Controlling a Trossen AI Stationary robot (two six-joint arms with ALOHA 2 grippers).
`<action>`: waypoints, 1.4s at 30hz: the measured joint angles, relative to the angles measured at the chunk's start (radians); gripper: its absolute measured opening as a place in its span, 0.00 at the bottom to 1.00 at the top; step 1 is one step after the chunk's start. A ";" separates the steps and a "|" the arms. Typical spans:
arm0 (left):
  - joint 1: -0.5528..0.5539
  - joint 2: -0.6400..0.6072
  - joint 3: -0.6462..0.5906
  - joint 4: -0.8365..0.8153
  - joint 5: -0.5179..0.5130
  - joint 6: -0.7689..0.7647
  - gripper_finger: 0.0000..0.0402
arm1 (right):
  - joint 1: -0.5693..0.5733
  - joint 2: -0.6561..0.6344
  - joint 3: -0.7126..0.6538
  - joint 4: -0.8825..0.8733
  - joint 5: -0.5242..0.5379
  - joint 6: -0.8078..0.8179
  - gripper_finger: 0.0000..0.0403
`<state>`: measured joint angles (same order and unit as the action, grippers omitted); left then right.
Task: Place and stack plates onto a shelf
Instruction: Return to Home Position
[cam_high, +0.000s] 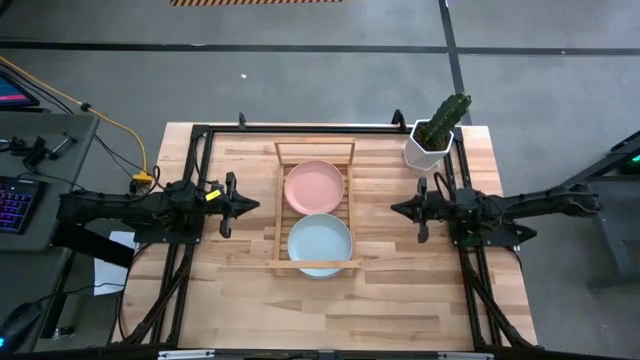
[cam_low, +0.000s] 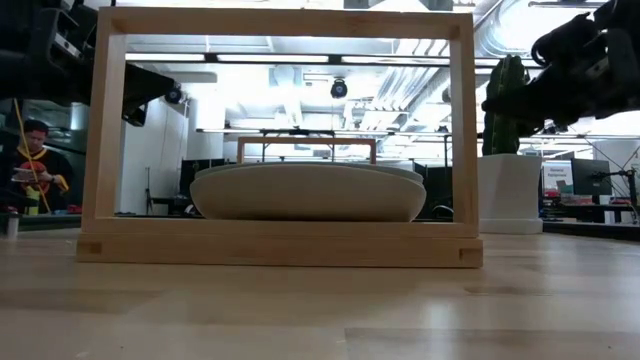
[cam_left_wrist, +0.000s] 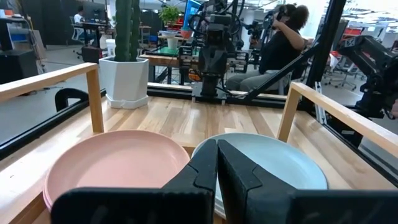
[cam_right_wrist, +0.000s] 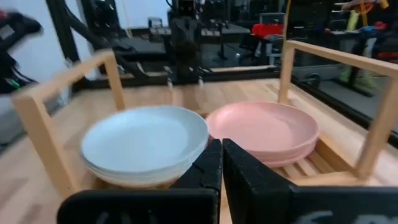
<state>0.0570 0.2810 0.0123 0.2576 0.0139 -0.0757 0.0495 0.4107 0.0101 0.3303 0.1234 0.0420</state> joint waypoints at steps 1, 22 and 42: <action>0.000 0.000 0.000 0.000 0.000 0.000 0.01 | 0.014 0.000 0.000 -0.012 0.025 -0.024 0.00; -0.029 -0.032 0.001 -0.233 -0.027 0.001 0.01 | 0.049 0.000 -0.001 -0.064 0.045 0.141 0.00; -0.031 -0.221 0.000 -0.246 -0.048 0.000 0.01 | 0.048 -0.410 -0.001 -0.277 0.033 0.141 0.00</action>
<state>0.0257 0.0596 0.0128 0.0115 -0.0336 -0.0757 0.0978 0.0005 0.0090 0.0537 0.1565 0.1829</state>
